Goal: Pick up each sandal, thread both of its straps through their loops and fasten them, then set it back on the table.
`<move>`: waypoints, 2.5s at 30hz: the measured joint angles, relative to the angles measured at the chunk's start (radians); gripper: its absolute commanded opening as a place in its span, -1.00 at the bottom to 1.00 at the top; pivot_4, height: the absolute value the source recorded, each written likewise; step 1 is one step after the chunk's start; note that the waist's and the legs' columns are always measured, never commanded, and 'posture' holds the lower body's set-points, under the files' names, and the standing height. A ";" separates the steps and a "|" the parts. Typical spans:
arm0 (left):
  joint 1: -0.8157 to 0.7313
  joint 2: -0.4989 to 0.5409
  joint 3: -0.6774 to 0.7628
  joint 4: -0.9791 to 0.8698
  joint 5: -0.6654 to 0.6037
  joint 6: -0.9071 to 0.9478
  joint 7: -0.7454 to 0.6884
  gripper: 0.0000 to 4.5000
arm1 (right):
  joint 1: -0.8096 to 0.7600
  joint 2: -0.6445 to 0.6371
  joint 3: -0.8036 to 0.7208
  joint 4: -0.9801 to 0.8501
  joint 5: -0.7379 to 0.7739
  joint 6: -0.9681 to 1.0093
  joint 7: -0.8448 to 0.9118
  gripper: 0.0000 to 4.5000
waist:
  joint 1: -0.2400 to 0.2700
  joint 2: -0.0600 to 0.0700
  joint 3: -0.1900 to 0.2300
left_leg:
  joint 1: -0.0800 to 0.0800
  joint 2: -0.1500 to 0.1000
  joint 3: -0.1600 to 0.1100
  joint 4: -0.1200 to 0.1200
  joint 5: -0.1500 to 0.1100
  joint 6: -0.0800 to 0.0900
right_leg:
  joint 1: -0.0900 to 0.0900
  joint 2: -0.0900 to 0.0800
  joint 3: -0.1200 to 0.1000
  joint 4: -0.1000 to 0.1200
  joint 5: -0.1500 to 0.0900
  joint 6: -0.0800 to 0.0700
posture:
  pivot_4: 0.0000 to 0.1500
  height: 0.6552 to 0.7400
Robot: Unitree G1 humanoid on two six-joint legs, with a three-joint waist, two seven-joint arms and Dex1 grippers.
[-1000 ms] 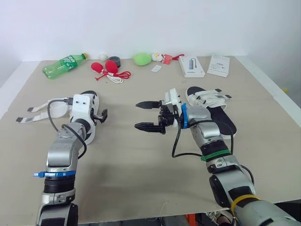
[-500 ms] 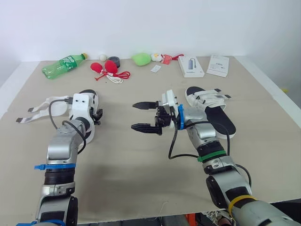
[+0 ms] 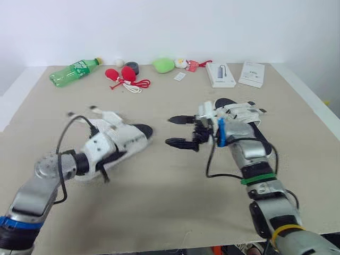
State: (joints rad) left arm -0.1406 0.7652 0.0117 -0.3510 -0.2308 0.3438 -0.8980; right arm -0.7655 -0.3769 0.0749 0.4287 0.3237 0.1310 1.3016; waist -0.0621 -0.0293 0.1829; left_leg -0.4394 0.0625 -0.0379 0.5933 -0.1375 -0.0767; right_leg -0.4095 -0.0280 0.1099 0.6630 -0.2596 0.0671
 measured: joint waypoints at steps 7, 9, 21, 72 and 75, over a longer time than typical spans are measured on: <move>0.013 0.040 -0.105 -0.005 0.052 -0.257 -0.145 -0.97 | 0.132 -0.186 -0.001 -0.165 -0.011 0.122 0.026 1.00 | 0.011 0.000 0.000 | 0.001 0.001 0.002 0.000 -0.001 0.001 | 0.000 0.001 0.001 0.000 -0.002 -0.001 | 1.00 1.00; -0.010 0.034 -0.133 0.024 0.068 -0.304 -0.164 -0.97 | 0.156 -0.200 -0.003 -0.196 -0.004 0.128 0.026 1.00 | 0.012 0.000 0.000 | 0.001 0.001 0.002 0.000 -0.001 0.002 | 0.000 0.001 0.001 0.000 -0.002 -0.001 | 1.00 1.00; -0.110 -0.001 -0.240 0.127 0.105 -0.505 -0.268 -0.97 | 0.243 -0.212 -0.010 -0.262 0.036 0.149 0.014 1.00 | 0.013 0.000 0.000 | 0.001 0.001 0.002 0.003 -0.001 0.002 | 0.001 0.001 0.002 0.000 -0.001 0.001 | 1.00 1.00; -0.312 -0.162 0.144 0.192 -0.541 0.531 0.199 0.48 | 0.236 -0.168 0.127 -0.206 -0.078 0.020 0.049 -0.97 | 0.009 -0.001 0.001 | 0.002 0.003 0.001 0.008 0.000 0.006 | 0.003 0.004 0.001 0.003 0.005 0.006 | 1.00 1.00; -0.366 -0.192 0.156 0.287 -0.576 0.616 0.229 0.84 | 0.235 -0.167 0.128 -0.205 -0.091 0.002 0.045 -1.00 | 0.009 -0.001 0.000 | 0.002 0.003 0.001 0.009 0.001 0.006 | 0.003 0.004 0.001 0.003 0.006 0.006 | 1.00 1.00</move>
State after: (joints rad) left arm -0.5061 0.5734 0.1677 -0.0635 -0.8066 0.9595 -0.6690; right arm -0.5306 -0.5444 0.2028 0.2234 0.2330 0.1329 1.3461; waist -0.0528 -0.0307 0.1831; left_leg -0.4371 0.0650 -0.0374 0.6021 -0.1370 -0.0711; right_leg -0.4066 -0.0240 0.1108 0.6663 -0.2538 0.0735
